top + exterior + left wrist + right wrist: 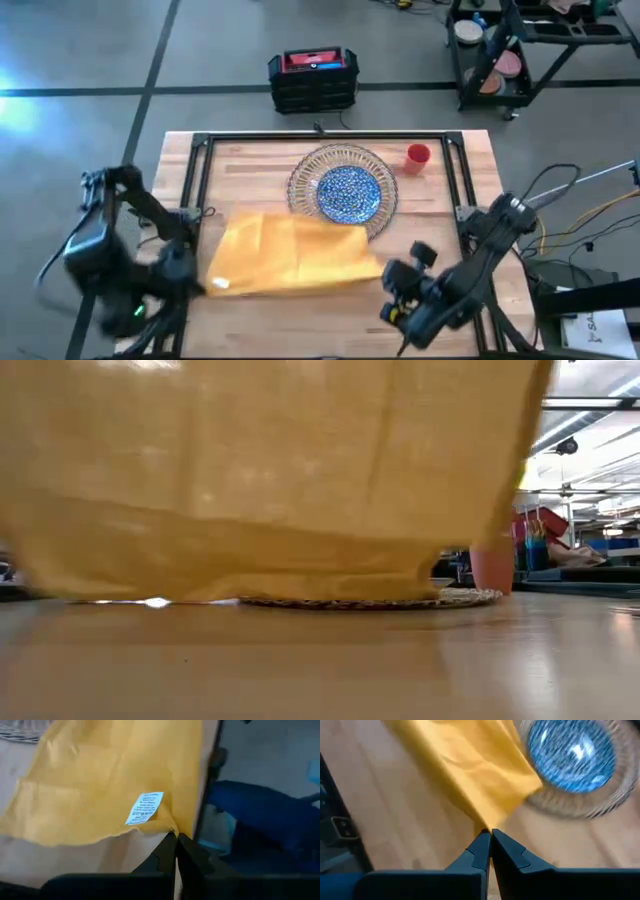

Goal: Set table place
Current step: Fold the yellow table napkin

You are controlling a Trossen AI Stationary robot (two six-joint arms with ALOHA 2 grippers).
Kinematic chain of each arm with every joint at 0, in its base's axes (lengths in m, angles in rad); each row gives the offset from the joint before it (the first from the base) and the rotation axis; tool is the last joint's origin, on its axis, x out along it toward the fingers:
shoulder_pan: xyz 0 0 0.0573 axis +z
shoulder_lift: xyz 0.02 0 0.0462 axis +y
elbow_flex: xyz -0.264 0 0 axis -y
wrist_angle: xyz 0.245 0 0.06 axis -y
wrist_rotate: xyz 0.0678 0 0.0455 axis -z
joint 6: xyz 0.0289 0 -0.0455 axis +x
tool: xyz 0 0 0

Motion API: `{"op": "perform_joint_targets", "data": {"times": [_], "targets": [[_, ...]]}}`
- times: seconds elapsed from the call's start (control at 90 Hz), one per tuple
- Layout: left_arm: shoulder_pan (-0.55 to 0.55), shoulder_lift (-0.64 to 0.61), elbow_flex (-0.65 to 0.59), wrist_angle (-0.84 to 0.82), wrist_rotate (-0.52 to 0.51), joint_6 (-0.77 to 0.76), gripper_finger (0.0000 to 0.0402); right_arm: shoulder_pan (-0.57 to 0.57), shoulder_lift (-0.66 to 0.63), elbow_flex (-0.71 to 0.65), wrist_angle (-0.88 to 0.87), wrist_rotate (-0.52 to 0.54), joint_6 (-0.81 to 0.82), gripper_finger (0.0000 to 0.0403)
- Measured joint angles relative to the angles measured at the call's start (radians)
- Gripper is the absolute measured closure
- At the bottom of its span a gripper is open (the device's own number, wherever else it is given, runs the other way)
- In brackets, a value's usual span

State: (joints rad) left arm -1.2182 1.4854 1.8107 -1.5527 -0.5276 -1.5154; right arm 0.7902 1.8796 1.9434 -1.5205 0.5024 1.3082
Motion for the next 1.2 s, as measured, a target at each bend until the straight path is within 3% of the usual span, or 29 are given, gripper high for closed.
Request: {"op": "perform_joint_targets", "data": {"times": [0.233, 0.4, 0.511, 0.744, 0.989, 1.2], "targets": [[-0.023, 0.151, 0.039, -0.001, 0.031, -0.057, 0.0402, 0.028, 0.083, 0.000, 0.142, -0.126, 0.015, 0.0403], [0.016, 0.202, -0.010, 0.003, 0.138, -0.057, 0.0401, 0.025, 0.071, 0.000, 0.142, -0.116, -0.010, 0.0403], [0.049, 0.206, -0.058, 0.002, 0.179, -0.037, 0.0402, 0.005, 0.045, 0.000, 0.131, -0.053, -0.081, 0.0403], [0.091, 0.171, -0.157, 0.012, 0.237, -0.024, 0.0402, -0.128, 0.035, -0.013, 0.113, -0.039, -0.336, 0.0403], [0.078, 0.168, -0.276, 0.062, 0.414, -0.096, 0.0402, -0.240, 0.037, -0.043, 0.100, -0.057, -0.410, 0.0403], [0.075, 0.165, -0.311, 0.089, 0.413, -0.102, 0.0402, -0.280, 0.037, -0.060, 0.126, -0.092, -0.462, 0.0403]]}}
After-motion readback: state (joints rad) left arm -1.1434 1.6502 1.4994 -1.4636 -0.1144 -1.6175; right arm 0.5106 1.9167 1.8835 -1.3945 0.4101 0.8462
